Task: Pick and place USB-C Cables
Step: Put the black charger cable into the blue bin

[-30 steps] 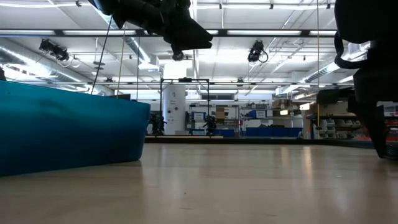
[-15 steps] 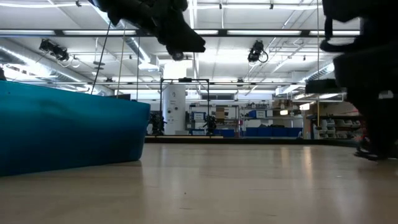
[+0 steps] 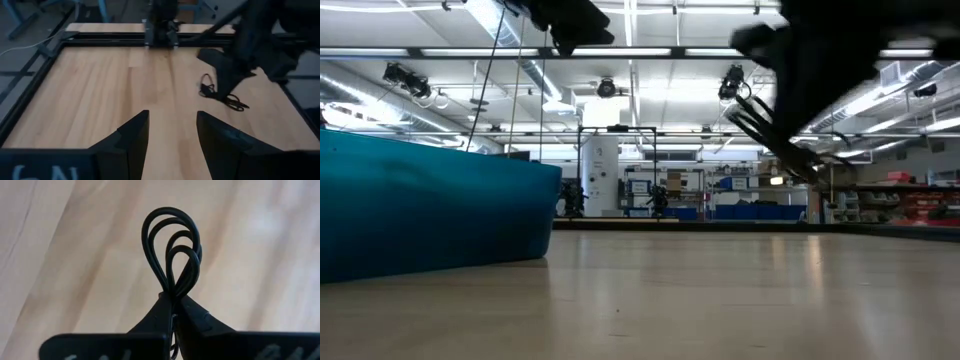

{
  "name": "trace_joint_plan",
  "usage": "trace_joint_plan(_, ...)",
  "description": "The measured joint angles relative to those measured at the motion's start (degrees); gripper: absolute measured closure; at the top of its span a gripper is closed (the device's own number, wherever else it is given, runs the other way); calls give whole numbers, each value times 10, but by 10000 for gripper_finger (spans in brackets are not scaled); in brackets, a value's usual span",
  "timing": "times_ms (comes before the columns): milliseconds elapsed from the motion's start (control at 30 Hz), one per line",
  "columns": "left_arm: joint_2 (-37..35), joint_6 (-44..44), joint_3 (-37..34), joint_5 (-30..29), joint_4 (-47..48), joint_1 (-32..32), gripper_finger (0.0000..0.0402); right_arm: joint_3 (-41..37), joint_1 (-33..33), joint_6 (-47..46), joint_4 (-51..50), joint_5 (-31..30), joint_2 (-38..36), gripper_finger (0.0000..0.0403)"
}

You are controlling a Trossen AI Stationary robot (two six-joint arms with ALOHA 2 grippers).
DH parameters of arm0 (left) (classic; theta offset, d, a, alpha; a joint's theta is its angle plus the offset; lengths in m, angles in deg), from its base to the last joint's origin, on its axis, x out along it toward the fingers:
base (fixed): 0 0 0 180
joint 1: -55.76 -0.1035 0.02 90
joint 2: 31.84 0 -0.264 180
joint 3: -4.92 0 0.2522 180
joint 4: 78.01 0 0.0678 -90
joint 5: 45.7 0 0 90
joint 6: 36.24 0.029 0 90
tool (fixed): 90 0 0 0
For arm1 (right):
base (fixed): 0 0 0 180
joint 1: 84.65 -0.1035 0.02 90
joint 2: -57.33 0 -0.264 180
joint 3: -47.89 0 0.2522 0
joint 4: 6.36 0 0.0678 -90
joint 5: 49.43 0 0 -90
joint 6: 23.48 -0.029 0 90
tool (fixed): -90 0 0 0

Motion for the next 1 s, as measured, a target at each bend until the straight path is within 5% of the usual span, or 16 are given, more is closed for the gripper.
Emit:
trace_joint_plan(233,3,90,0,-29,-2,43,230,104,22,2,1,-87,0,386)
trace_joint_plan(500,3,170,0,-52,-76,86,230,270,41,6,-138,-154,0,386)
trace_joint_plan(1000,36,309,0,-58,-126,134,230,326,72,5,-149,-128,1,386)
